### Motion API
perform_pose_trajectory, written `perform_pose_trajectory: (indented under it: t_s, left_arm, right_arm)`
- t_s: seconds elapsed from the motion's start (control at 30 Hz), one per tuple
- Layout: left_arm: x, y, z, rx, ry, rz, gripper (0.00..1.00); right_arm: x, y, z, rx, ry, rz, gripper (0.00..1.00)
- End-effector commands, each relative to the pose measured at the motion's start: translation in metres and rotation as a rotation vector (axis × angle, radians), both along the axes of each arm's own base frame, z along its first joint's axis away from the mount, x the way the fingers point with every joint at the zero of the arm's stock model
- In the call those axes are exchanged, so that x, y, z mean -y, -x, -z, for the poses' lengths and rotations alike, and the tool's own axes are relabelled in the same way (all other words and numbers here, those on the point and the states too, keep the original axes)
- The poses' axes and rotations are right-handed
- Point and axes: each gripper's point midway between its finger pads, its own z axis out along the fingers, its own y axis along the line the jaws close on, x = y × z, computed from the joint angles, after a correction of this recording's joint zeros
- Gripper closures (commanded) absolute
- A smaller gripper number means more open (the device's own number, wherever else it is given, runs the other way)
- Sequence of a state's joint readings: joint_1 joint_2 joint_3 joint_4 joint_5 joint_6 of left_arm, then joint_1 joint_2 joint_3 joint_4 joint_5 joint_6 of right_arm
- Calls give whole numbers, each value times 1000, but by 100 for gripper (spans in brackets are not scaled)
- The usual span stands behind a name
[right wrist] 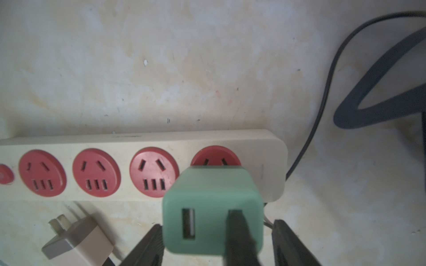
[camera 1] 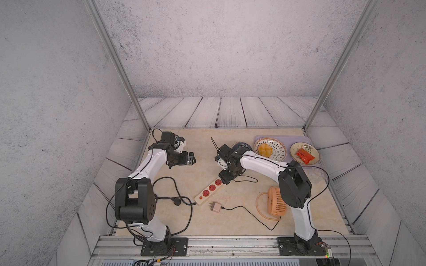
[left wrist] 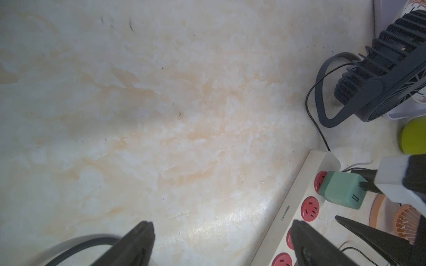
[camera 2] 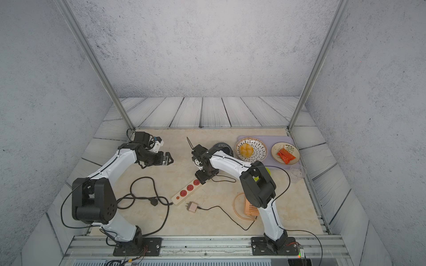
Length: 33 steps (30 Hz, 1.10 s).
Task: Plug the desk fan into the power strip
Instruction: Insert the plug into the socket.
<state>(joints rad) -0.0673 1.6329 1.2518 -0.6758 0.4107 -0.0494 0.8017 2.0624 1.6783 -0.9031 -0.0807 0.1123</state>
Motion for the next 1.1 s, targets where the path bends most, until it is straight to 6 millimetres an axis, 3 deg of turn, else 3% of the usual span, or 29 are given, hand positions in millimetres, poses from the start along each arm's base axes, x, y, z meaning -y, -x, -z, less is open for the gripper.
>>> perform_pose_trajectory:
  t_s: [0.0, 0.2, 0.37, 0.43, 0.7, 1.07]
  left_arm:
    - [-2, 3, -6, 14, 7, 0, 1]
    - [-2, 3, -6, 15, 7, 1, 1]
    - [-2, 4, -7, 19, 5, 1, 1]
    - [-2, 4, -8, 25, 3, 1, 1]
    - [-2, 5, -7, 23, 5, 1, 1]
    - [-2, 5, -6, 21, 5, 2, 1]
  right_arm:
    - [3, 2, -15, -24, 3, 10, 30]
    - [-9, -9, -37, 4, -38, 8, 35]
    - [-15, -14, -28, -31, -33, 9, 63]
    - [-16, -15, -24, -38, -30, 11, 69]
    - [-14, -24, -18, -33, -8, 22, 77]
    - [-4, -15, -18, -52, 25, 14, 86]
